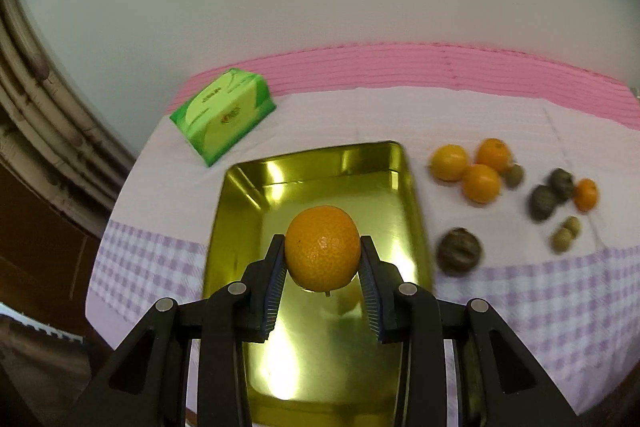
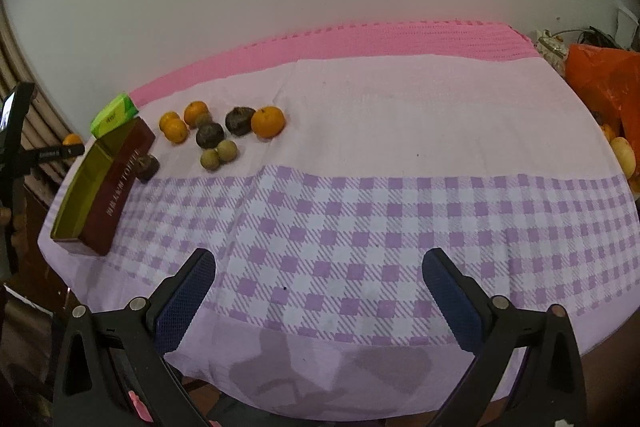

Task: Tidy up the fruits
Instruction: 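Carry the orange over the gold tin and open the left gripper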

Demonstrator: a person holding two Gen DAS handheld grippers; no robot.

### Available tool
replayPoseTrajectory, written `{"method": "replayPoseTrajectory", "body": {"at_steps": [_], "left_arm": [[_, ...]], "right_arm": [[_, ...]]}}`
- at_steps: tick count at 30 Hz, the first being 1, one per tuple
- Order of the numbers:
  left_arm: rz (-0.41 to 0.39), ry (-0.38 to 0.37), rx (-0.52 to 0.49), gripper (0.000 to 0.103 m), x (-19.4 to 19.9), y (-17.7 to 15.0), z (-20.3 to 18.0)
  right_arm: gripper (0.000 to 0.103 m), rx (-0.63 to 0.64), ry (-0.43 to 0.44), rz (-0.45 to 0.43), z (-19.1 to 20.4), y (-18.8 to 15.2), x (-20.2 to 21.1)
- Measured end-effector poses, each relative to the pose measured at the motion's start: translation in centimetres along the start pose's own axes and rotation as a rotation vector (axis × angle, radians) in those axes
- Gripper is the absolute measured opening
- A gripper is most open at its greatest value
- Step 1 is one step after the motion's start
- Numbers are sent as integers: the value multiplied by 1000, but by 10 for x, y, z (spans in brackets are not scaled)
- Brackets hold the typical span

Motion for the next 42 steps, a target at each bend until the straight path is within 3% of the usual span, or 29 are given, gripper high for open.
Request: {"method": "replayPoseTrajectory", "body": {"at_steps": [11, 35, 37, 39, 42], "left_arm": [[60, 53, -50, 36, -63, 17, 7], [103, 62, -88, 37, -119, 32, 9], [96, 51, -88, 38, -118, 33, 10], [94, 39, -88, 57, -114, 35, 11], [46, 8, -37, 64, -90, 36, 19]], "right_arm": [[103, -23, -40, 60, -8, -5, -13], [103, 83, -29, 163, 23, -8, -31], [103, 92, -18, 165, 27, -6, -32], [103, 104, 9, 168, 34, -3, -34], [103, 145, 70, 161, 51, 10, -39]]}}
Point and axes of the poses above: each gripper's, at about its wrist camera, not at the fingertips, and x roughly against the way its jaws point, z to its left, y to its top, the point moved 3 cm from there along -x, roughly the way its jaws point, and after that the axes turned 15 degrees about y, right-handed, at the moved point
